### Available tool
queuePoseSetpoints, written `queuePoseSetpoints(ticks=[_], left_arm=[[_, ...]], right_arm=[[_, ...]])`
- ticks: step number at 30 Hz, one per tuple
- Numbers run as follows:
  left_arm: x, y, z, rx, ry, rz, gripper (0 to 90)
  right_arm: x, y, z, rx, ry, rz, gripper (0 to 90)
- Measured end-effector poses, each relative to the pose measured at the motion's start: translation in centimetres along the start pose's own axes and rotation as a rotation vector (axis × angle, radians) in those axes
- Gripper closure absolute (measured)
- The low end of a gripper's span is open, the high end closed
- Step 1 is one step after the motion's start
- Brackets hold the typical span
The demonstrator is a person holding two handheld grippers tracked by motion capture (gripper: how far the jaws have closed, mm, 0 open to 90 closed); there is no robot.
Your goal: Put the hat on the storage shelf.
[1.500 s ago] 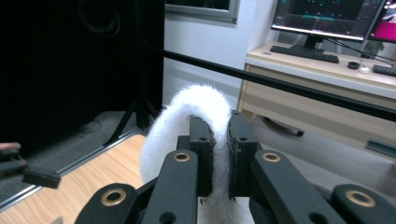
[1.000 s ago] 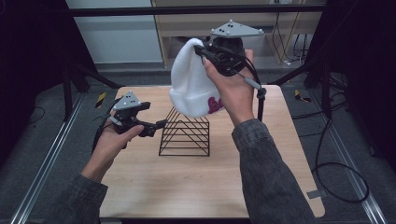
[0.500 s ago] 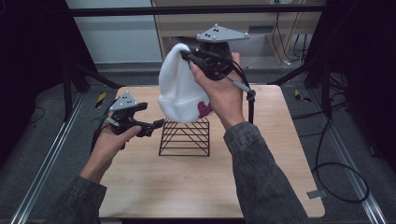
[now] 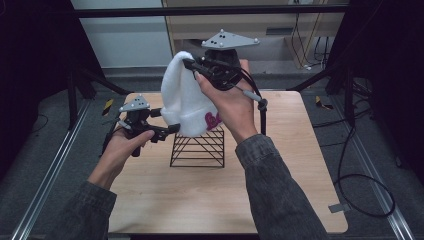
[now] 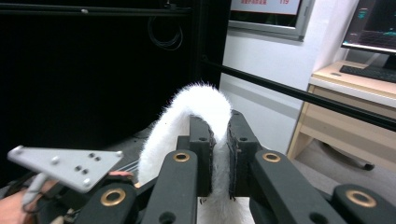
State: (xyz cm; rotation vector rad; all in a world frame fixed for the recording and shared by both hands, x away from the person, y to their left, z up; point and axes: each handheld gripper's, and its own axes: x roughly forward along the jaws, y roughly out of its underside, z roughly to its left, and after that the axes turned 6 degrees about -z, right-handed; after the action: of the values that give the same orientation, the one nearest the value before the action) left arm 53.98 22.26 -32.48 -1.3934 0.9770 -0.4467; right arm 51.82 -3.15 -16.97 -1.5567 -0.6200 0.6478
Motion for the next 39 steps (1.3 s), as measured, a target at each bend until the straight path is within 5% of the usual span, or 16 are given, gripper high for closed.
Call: queuePoseSetpoints(ticks=[2, 5, 6, 8, 9, 12, 21, 29, 39], left_arm=[[0.0, 0.0, 0.0, -0.011, 0.018, -0.006, 17.6], [0.1, -0.1, 0.0, -0.003, 0.015, 0.004, 42.9], [-0.1, -0.1, -0.2, 0.022, -0.016, 0.018, 57.0], [-0.1, -0.2, -0.3, 0.034, -0.024, 0.019, 67.3], [-0.4, -0.3, -0.7, 0.076, -0.052, 0.018, 70.2], [-0.7, -0.5, -1.0, 0.111, -0.099, 0.014, 73.0], [-1.8, -1.3, -1.7, 0.11, -0.141, -0.057, 74.2], [-1.8, -1.5, -2.1, 0.131, -0.154, -0.031, 74.5], [0.2, -0.6, -0.1, 0.125, -0.182, 0.015, 74.6]], right_arm=[[0.0, 0.1, 0.2, -0.005, -0.006, 0.001, 83.3], [0.0, 0.2, 0.2, -0.007, -0.009, 0.005, 83.2], [0.0, 0.5, 0.1, -0.013, -0.007, 0.011, 83.2], [0.0, 0.6, 0.1, -0.008, -0.005, 0.014, 83.2], [-0.2, 0.8, -0.1, -0.011, -0.001, 0.017, 83.1], [-0.7, 1.0, -0.6, -0.016, 0.02, 0.021, 83.0], [-2.0, 2.2, -3.0, -0.011, 0.113, 0.059, 82.2], [-2.0, 3.8, -4.6, 0.027, 0.149, 0.097, 82.0], [-0.3, 6.1, -6.0, 0.03, 0.176, 0.166, 81.8]])
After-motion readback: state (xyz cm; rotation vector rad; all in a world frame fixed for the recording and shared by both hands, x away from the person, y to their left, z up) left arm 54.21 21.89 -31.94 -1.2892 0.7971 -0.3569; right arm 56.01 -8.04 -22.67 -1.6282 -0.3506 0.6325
